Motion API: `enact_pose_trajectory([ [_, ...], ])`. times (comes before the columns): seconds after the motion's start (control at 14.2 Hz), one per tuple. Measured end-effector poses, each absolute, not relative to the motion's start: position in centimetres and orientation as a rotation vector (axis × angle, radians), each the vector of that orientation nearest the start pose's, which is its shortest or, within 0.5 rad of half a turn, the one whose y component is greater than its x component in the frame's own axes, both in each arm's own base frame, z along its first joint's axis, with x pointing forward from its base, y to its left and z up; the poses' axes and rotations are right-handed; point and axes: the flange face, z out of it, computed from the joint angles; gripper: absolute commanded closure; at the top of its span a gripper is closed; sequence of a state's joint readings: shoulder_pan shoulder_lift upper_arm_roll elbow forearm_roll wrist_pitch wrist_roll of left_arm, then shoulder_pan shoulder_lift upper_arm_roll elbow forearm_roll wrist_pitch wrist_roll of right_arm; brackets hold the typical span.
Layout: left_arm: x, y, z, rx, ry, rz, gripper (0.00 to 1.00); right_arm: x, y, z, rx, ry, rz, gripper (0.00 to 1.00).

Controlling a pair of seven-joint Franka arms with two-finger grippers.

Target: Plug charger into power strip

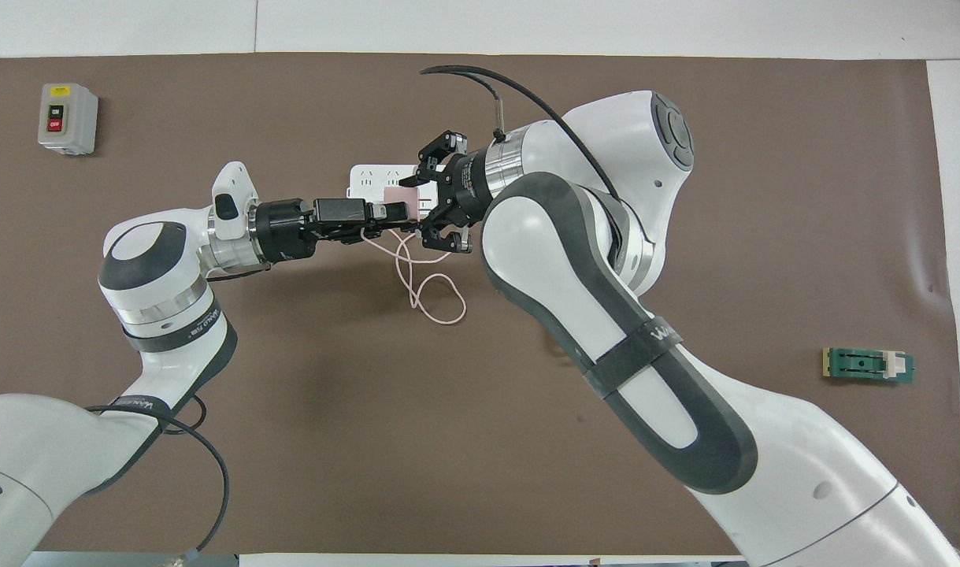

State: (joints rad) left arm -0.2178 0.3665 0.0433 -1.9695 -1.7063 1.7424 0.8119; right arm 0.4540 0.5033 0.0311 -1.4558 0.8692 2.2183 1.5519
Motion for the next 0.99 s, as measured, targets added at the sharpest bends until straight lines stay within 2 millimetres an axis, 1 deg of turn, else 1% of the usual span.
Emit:
enact_pose_trajectory([
  [0.14,59.3,-19.0,33.8,1.686,-0.059,0.076,1.00,64.2,34.1,43.4,-1.758,1.712,0.686,0.00],
  [0.21,59.7,-18.8,34.4,1.716,-0.076,0.074,1.00,64.7,32.9,43.7,-1.753,1.722,0.689,0.00],
  [0.35,60.4,-18.4,35.6,1.780,-0.102,0.080,1.00,65.6,29.6,44.7,-1.774,1.741,0.670,0.00],
  [0.49,60.7,-17.8,37.2,1.868,-0.133,0.064,1.00,66.2,25.7,46.3,-1.821,1.764,0.635,0.00],
  [0.56,61.0,-17.1,38.6,1.921,-0.134,0.048,1.00,66.3,23.8,47.1,-1.841,1.771,0.623,0.00],
  [0.63,61.3,-15.8,40.4,1.983,-0.125,0.031,1.00,66.4,21.9,47.9,-1.878,1.769,0.605,0.00],
  [0.78,61.7,-12.6,45.1,2.107,-0.121,-0.027,1.00,66.1,18.2,48.8,-2.009,1.727,0.549,0.00],
  [0.92,61.6,-9.4,49.7,2.228,-0.158,-0.101,1.00,65.7,14.8,49.3,-2.165,1.632,0.502,0.00],
  [0.99,61.4,-8.1,51.3,2.286,-0.157,-0.140,1.00,65.5,13.2,49.5,-2.248,1.563,0.484,0.00],
])
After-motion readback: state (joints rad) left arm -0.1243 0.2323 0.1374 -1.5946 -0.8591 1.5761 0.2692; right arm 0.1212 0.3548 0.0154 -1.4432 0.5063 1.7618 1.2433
